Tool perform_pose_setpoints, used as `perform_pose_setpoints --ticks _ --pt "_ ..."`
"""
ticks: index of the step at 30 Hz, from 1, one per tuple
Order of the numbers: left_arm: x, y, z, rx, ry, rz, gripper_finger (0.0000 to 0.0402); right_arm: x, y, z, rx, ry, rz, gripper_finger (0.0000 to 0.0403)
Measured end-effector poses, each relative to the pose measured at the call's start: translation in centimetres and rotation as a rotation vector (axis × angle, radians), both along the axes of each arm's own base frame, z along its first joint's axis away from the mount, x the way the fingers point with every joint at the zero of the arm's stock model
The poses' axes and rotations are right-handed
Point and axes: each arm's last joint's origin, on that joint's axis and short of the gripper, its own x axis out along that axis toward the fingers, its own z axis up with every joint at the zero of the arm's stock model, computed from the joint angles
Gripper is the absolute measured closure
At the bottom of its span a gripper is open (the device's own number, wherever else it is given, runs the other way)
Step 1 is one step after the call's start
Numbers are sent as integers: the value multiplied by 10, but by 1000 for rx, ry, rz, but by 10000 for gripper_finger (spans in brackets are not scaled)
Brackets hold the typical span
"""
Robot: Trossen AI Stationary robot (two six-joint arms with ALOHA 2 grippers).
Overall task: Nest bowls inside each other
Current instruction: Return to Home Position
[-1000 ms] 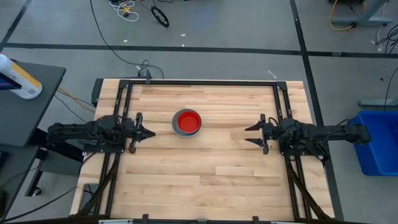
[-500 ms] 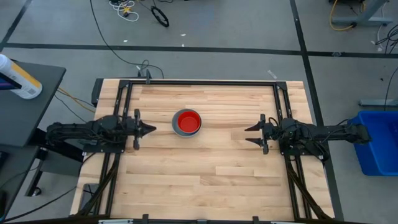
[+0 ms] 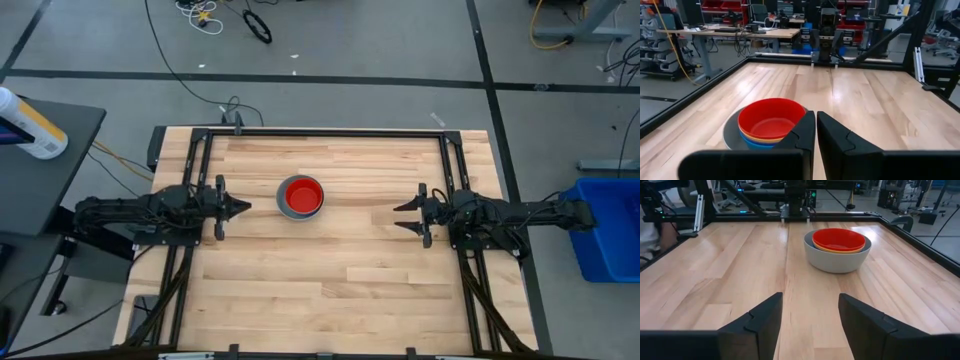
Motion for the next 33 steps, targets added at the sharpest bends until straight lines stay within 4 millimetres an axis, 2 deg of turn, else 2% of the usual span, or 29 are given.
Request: perform_pose_setpoints --ticks 33 --pt "0 0 0 -2 -4 -1 380 0 0 0 0 0 0 148"
